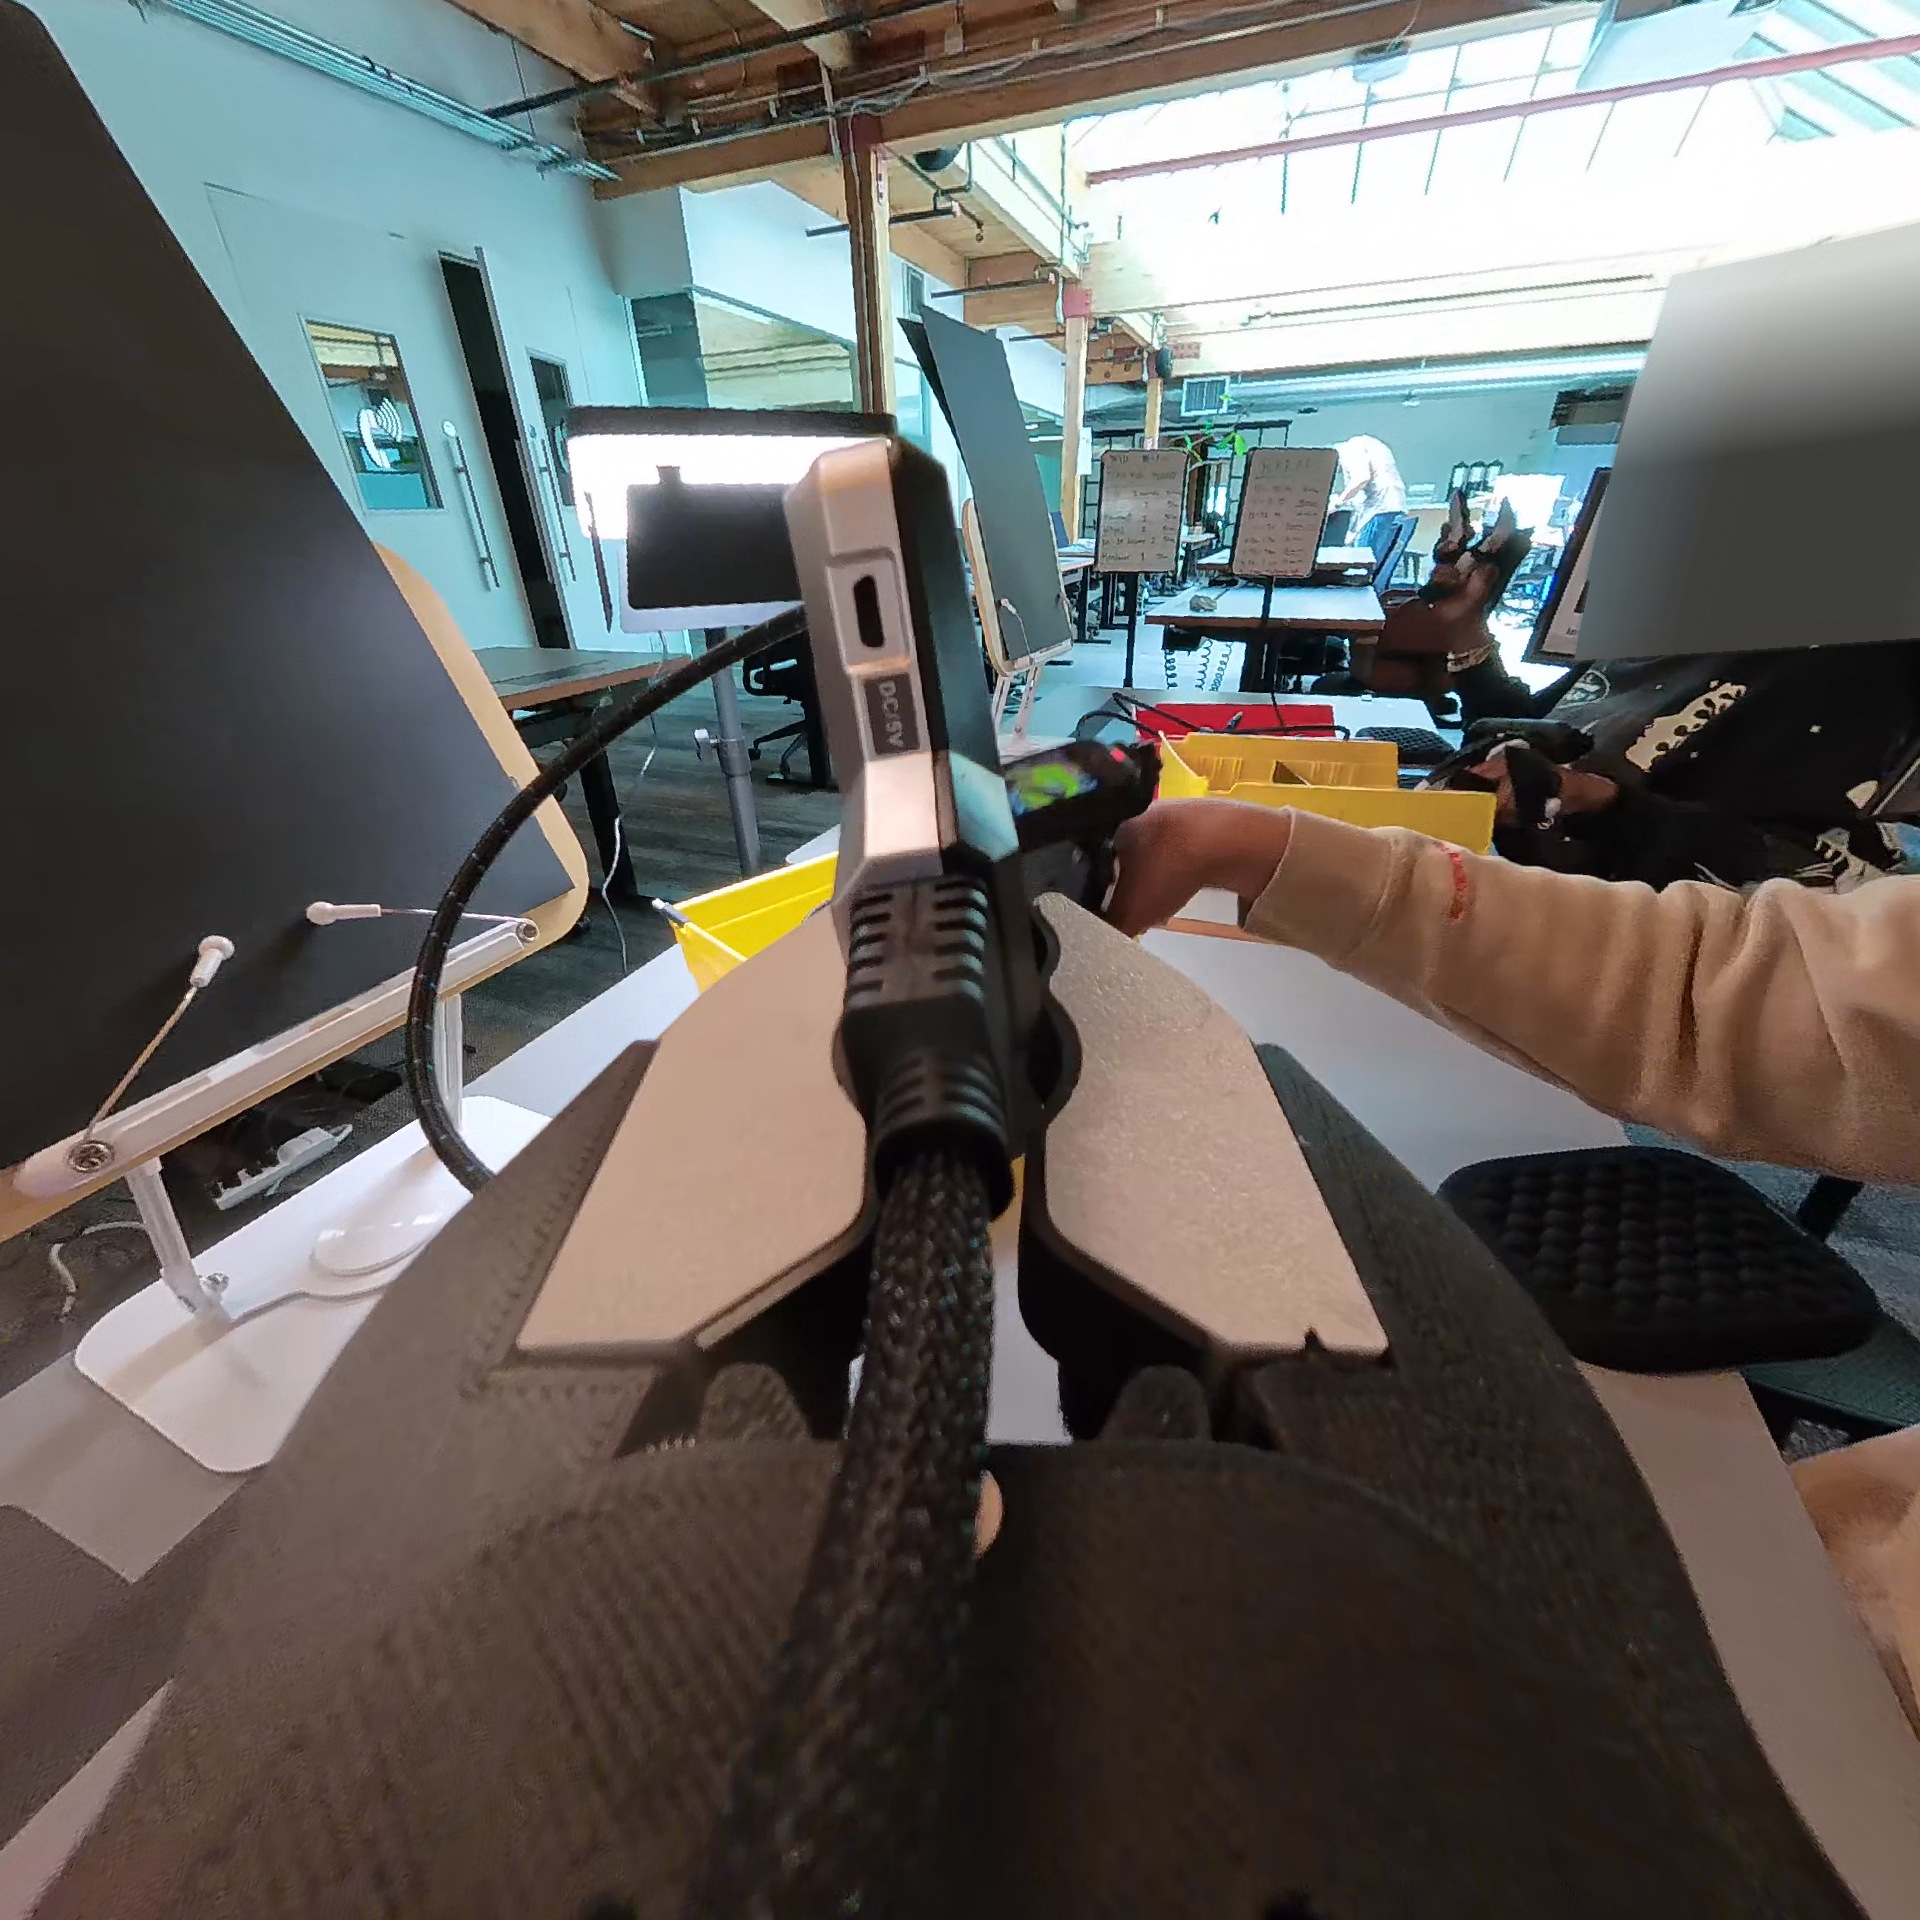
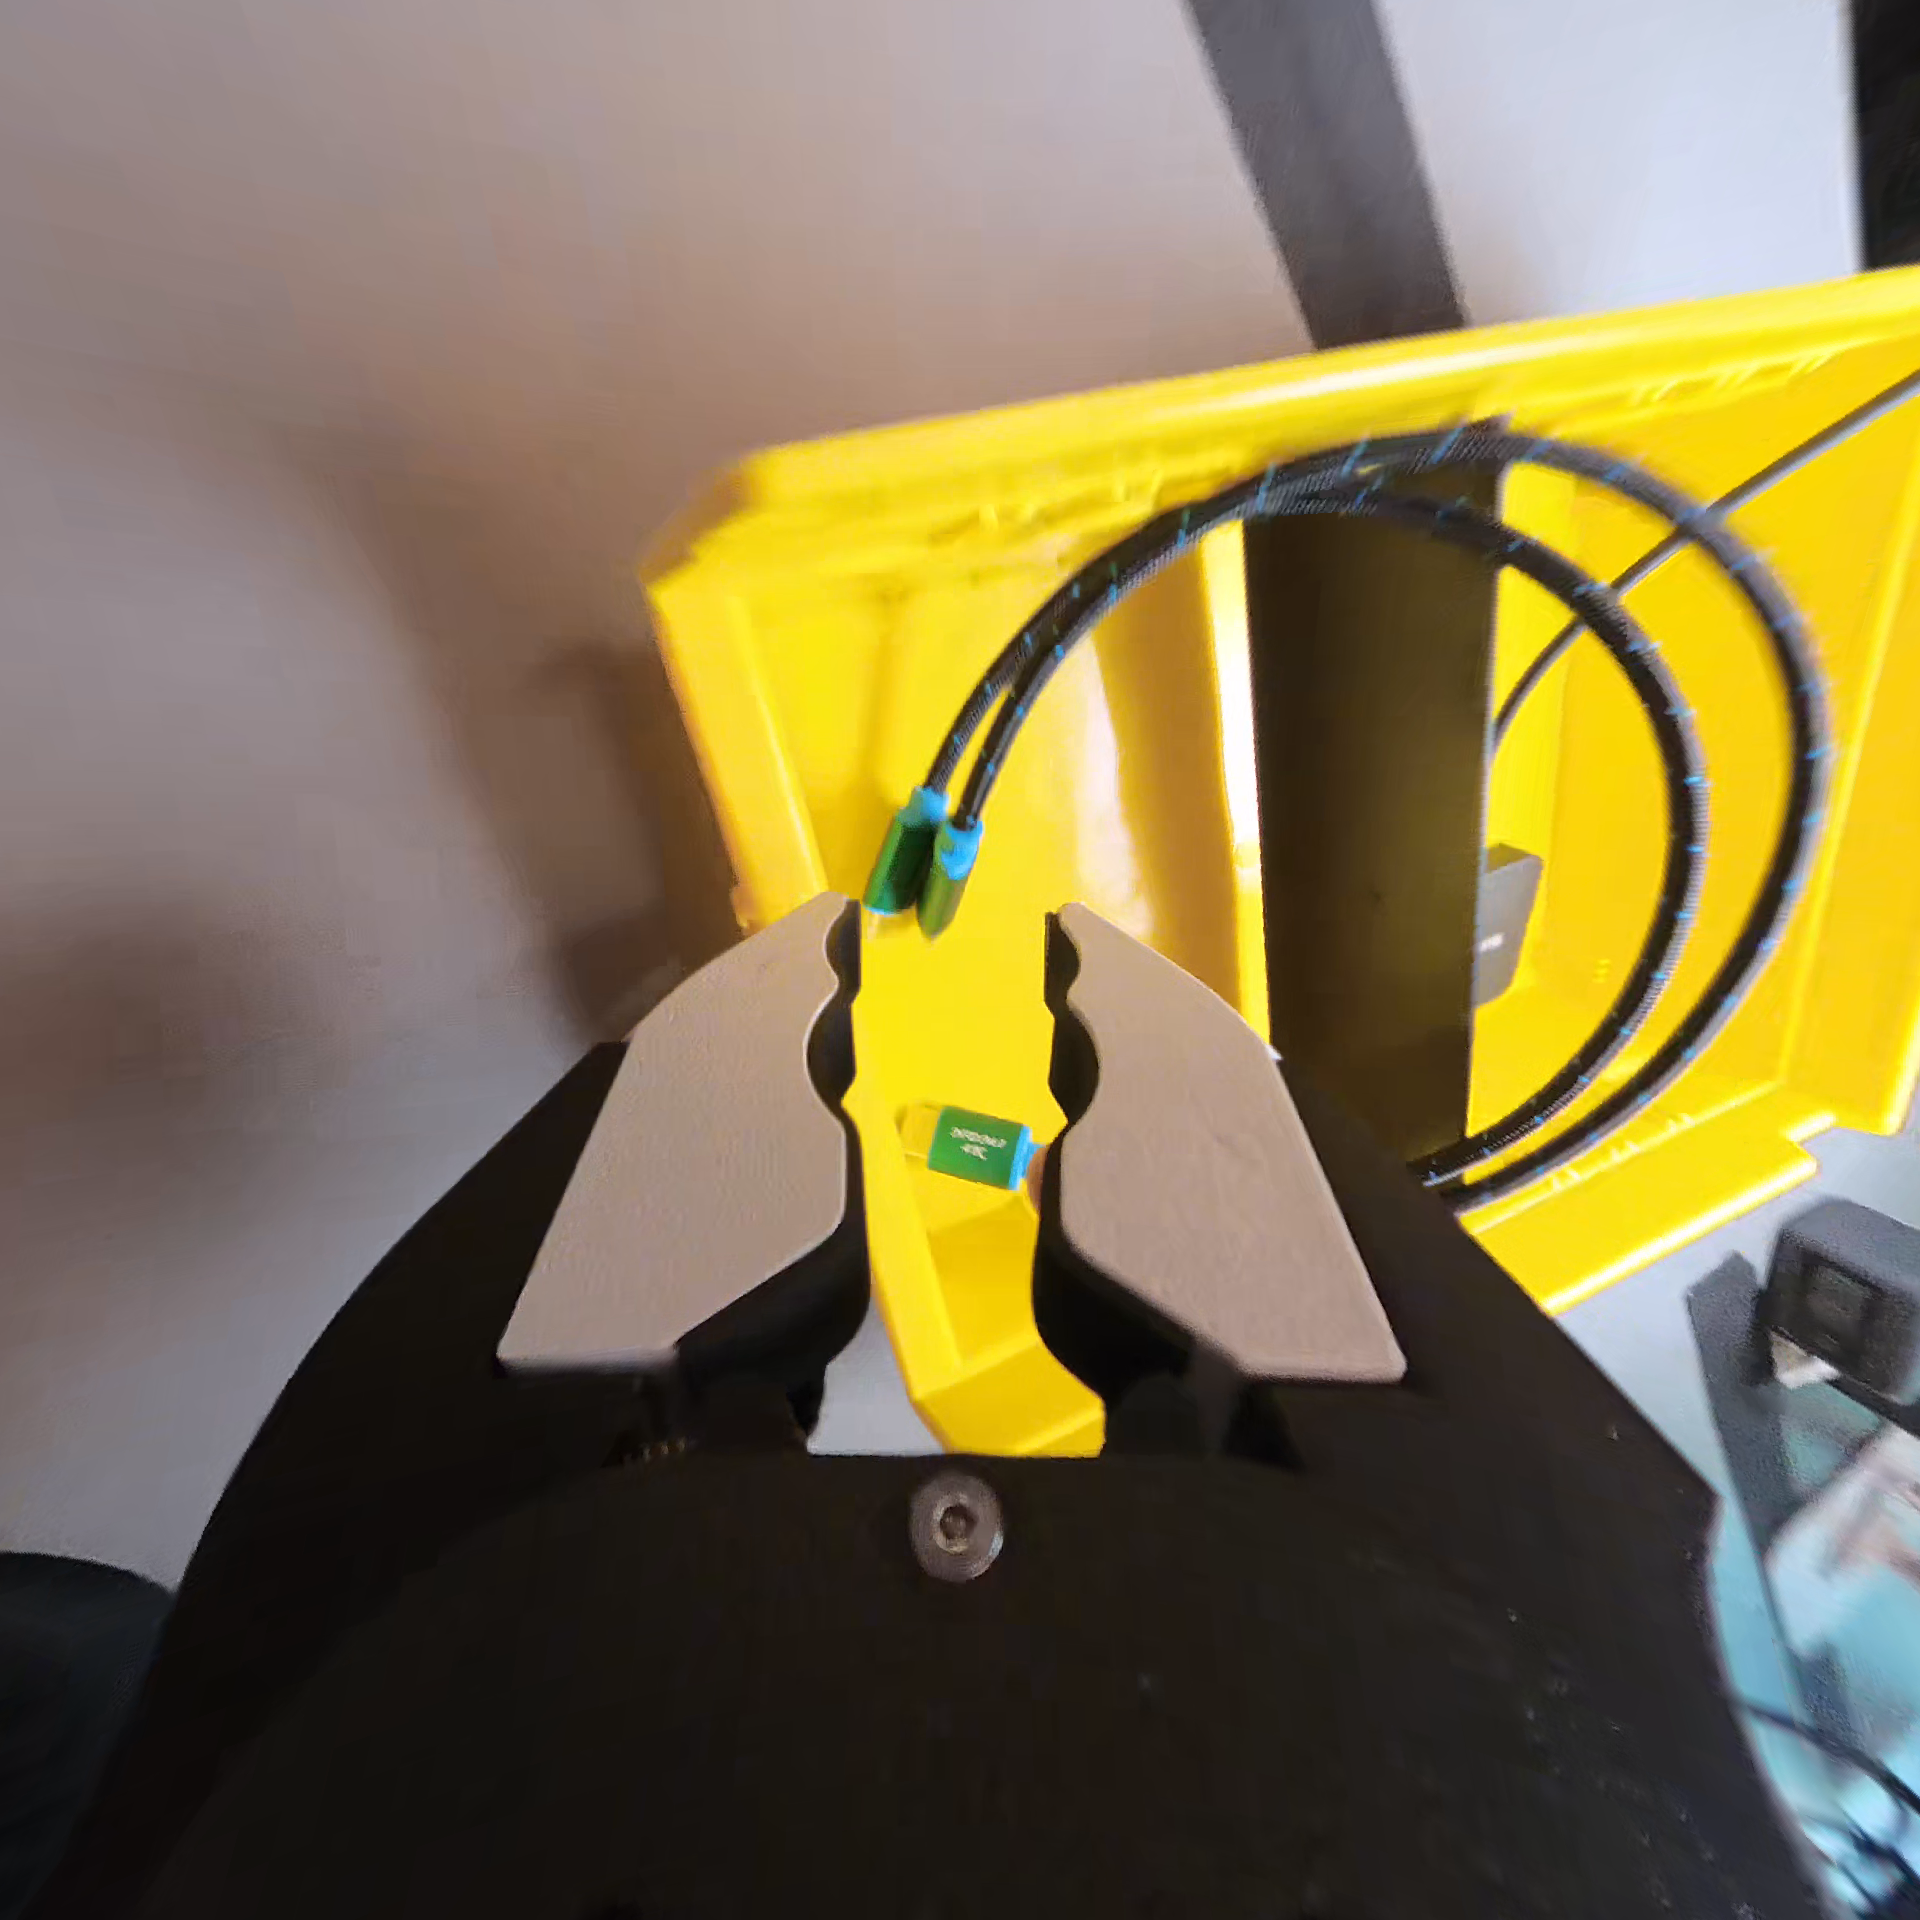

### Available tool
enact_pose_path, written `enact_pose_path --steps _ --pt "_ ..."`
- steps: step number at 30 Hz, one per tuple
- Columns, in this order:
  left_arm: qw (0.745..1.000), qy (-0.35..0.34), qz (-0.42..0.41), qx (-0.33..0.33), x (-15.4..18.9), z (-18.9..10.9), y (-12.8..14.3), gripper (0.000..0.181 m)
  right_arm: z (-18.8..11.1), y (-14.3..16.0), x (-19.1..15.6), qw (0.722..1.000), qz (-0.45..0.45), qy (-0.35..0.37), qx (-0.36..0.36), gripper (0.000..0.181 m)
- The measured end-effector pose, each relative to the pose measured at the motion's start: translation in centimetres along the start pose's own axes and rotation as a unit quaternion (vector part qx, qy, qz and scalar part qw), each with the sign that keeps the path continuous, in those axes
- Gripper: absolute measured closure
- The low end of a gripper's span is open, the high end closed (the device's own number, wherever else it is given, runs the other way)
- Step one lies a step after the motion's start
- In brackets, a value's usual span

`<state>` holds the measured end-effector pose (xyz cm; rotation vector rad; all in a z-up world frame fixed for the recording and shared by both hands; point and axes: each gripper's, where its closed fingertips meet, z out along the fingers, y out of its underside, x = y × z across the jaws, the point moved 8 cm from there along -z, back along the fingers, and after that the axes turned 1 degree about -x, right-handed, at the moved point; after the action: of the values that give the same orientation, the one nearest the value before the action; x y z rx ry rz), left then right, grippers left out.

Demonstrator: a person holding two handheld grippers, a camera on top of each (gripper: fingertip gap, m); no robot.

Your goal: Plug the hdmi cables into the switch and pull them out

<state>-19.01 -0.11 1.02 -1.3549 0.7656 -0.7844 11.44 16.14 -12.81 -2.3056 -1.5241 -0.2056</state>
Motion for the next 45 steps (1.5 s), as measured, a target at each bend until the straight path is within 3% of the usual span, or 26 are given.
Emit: enact_pose_path --steps 3,5,10,15,21,24,33,45 --pt "1.000 0.007 0.001 -0.011 0.2 0.5 0.3 0.157 -2.9 -0.8 -0.7 0.992 0.025 -0.022 0.123 0.147" --pt "1.000 0.014 -0.001 -0.016 0.3 0.8 0.5 0.157 -5.3 -1.7 -1.9 0.968 0.039 -0.064 0.241 0.146" --pt "0.998 0.051 -0.014 -0.017 0.9 2.0 1.4 0.157 -12.0 -4.1 -6.8 0.838 0.008 -0.193 0.511 0.153" --pt "0.995 0.102 -0.014 0.001 2.0 3.6 2.4 0.156 -14.9 -5.8 -9.5 0.711 0.037 -0.288 0.640 0.158" --pt "0.987 0.159 -0.034 0.017 3.5 5.9 4.1 0.156 -15.7 -5.6 -10.0 0.605 0.055 -0.355 0.711 0.155" --pt "0.985 0.170 -0.040 0.014 4.1 6.9 5.0 0.156 -15.5 -5.2 -9.6 0.595 0.061 -0.353 0.720 0.163" --pt "0.979 0.179 -0.088 0.050 4.0 7.0 4.9 0.145 -15.2 -4.5 -9.5 0.632 0.031 -0.304 0.712 0.170" --pt "0.965 0.163 -0.139 0.150 3.6 6.7 5.2 0.157 -14.4 -4.8 -10.0 0.617 0.045 -0.329 0.714 0.170"
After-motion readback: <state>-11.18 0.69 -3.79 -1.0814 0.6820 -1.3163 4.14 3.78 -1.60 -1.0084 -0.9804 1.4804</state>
